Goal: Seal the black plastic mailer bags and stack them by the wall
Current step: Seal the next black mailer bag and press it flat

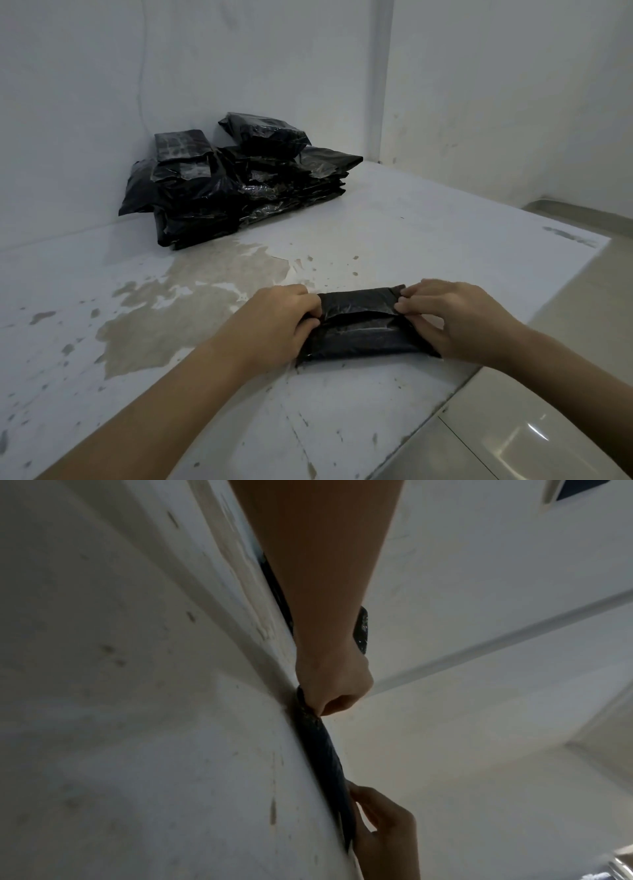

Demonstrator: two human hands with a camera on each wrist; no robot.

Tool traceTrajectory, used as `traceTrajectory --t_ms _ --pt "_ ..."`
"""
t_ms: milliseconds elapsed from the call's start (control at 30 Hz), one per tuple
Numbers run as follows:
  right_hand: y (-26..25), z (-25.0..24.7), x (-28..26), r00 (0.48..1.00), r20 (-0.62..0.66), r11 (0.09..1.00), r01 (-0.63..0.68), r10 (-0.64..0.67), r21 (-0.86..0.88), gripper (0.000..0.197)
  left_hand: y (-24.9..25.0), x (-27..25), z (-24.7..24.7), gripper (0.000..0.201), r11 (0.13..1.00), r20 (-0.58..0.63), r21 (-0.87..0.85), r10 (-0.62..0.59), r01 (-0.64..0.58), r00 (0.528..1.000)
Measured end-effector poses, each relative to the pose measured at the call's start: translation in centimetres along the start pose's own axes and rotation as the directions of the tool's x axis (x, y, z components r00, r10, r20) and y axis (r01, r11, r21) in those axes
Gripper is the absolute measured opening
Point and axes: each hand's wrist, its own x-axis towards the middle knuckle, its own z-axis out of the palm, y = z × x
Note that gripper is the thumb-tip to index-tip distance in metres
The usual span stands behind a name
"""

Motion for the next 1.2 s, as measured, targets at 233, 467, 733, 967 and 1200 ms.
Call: traceTrajectory --t_ms 233,467,733,967,1200 --pt "-0.8 0.0 -0.2 0.982 0.103 0.985 -0.151 0.160 -0.086 0.028 -0.3 -1.6 0.4 0.027 1.000 -0.032 -0.003 0.005 -0.005 0.999" --pt "-1.9 -0.8 1.7 0.812 0.083 0.778 -0.578 0.577 0.246 0.055 2.5 1.1 0.3 0.059 0.876 -0.111 -0.016 -0.480 0.481 0.870" --pt "-5.2 0.5 3.2 0.750 0.222 0.782 -0.601 0.623 -0.166 0.034 3.9 1.6 1.6 0.037 0.867 0.006 0.233 -0.454 0.440 0.891" --pt "-4.1 0.4 1.6 0.686 0.442 0.800 -0.584 0.579 -0.141 0.047 3.1 0.4 1.0 0.046 0.881 0.331 0.125 -0.470 0.456 0.818" --pt "-4.1 1.1 1.3 0.668 0.428 0.773 -0.622 0.609 -0.127 0.052 3.5 0.0 -0.1 0.065 0.819 0.397 -0.038 -0.513 0.572 0.761"
